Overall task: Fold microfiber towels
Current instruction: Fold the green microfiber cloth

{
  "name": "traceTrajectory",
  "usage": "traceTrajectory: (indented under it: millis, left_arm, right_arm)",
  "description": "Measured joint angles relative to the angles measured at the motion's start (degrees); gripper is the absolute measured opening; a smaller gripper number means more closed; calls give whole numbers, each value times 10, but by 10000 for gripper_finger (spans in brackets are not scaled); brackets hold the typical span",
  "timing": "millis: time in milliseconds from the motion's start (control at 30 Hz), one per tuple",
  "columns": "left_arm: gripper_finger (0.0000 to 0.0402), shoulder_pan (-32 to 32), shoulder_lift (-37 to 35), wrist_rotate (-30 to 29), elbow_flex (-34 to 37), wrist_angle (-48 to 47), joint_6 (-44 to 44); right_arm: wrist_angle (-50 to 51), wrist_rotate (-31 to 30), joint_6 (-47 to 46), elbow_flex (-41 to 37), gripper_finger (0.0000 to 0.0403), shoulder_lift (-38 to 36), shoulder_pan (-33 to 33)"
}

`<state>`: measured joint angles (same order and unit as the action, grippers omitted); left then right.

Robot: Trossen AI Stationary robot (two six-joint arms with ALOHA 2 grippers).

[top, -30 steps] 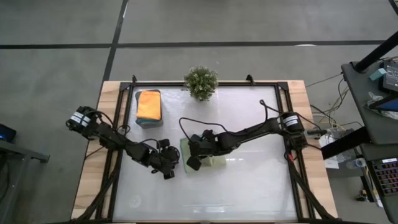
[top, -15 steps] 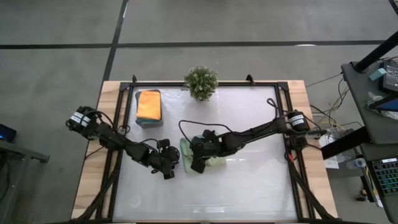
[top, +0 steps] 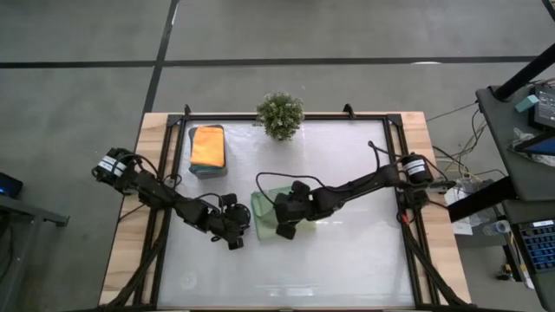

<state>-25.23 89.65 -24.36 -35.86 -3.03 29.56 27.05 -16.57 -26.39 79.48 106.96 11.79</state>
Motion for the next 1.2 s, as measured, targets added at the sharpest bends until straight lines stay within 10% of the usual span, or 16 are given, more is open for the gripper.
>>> traceTrajectory:
  millis: [300, 633, 1200]
  left_arm:
    - [139, 0, 0, 0, 0, 0, 0]
    - [139, 0, 0, -1, 0, 0, -1]
    - [139, 0, 0, -2, 2, 0, -5]
  right_arm:
    - [-141, 20, 0, -82, 175, 0, -17]
    - [-272, 80, 9, -104, 21, 0, 3]
    - [-344, 31, 34, -79, 9, 11, 31]
